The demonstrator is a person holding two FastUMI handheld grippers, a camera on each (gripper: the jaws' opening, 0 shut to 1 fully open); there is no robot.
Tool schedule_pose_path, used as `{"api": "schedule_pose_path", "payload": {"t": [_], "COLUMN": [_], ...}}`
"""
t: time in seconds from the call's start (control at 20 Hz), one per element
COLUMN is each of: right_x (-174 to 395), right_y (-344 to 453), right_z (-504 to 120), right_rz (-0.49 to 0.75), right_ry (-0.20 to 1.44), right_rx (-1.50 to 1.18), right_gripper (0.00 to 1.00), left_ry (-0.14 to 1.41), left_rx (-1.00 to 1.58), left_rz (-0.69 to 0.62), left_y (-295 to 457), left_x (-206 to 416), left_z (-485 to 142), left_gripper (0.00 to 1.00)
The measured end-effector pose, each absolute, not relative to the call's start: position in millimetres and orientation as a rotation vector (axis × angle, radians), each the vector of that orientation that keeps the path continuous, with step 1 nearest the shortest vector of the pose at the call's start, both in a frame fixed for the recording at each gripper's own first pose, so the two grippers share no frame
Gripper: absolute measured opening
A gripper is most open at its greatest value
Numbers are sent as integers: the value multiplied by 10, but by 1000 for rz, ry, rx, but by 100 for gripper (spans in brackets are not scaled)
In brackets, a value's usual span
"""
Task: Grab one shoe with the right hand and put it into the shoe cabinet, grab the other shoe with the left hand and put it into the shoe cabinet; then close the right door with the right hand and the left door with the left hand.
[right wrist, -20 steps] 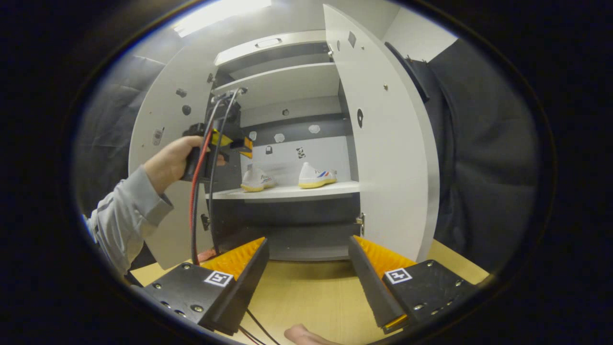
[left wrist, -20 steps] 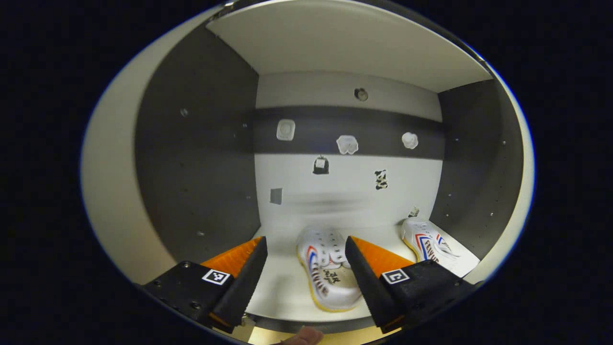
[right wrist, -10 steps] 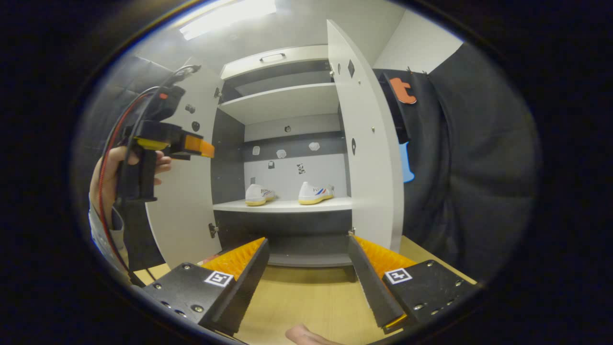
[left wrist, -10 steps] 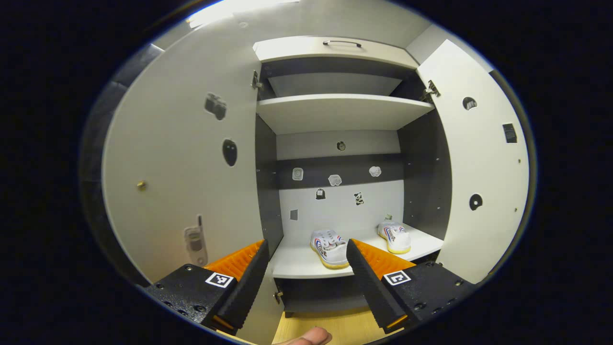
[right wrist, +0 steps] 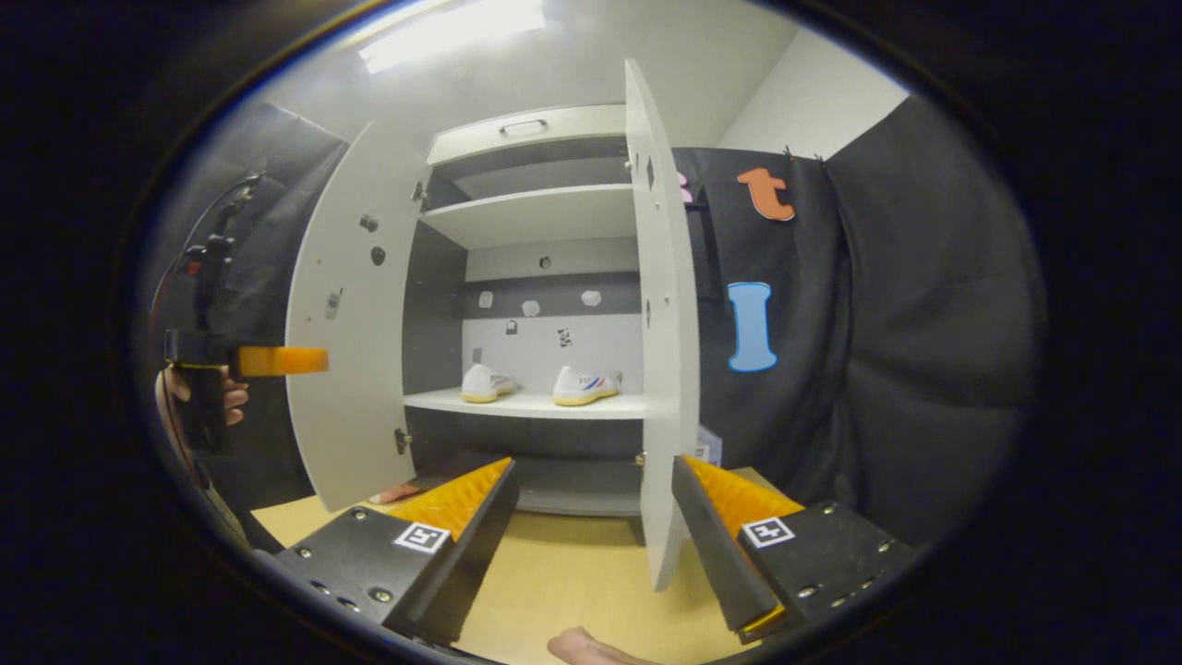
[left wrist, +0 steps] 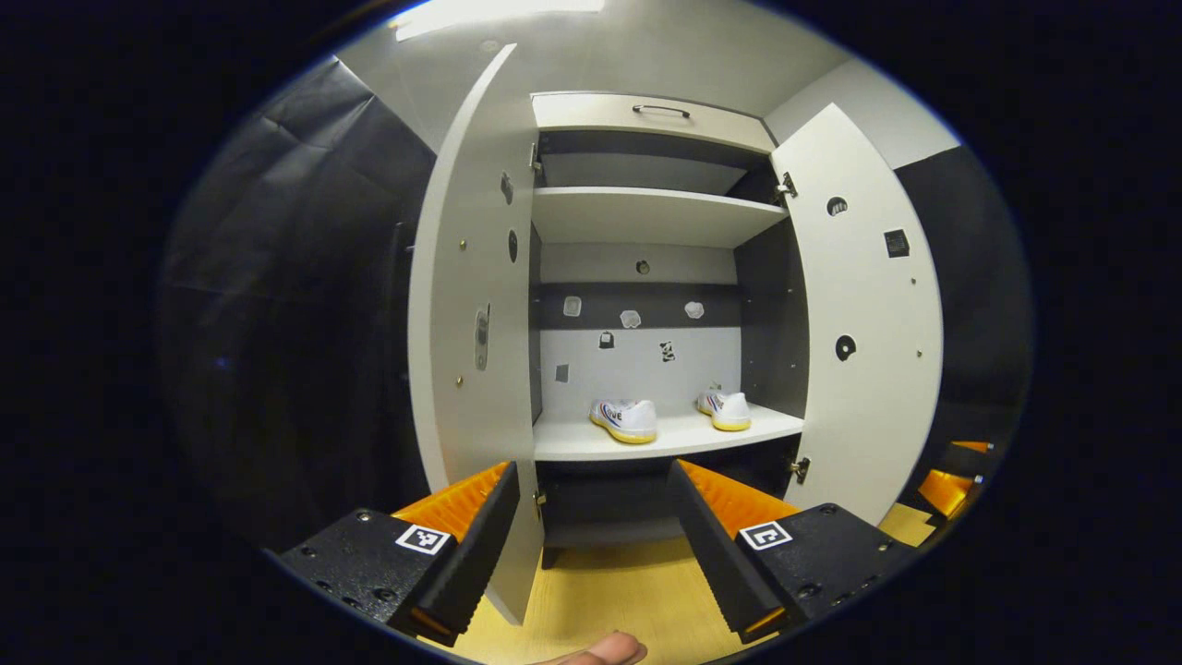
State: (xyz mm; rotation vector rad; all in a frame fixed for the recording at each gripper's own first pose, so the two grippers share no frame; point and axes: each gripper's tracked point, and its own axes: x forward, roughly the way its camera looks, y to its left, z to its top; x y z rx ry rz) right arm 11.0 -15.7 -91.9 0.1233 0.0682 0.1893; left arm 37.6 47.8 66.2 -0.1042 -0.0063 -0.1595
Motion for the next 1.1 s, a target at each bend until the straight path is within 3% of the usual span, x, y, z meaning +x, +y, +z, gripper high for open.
{"api": "schedule_pose_path", "payload": {"t": [0.1, 0.6, 1.1], "right_x": [240, 1186, 1593], "right_y": [-402, -1685, -1540], "right_z": [-834, -146, 329], "right_rz": [176, 56, 43], "right_ry": [89, 177, 151], "right_rx": [97, 20, 175], "right_gripper": [96, 99, 96], "left_ry": [0, -39, -28], "left_rx": [-112, -110, -94], "left_rz": [-170, -223, -200], "left_y": [497, 714, 1097], "left_x": [181, -294, -412], "left_z": [533, 471, 311], "left_gripper": [100, 97, 97]}}
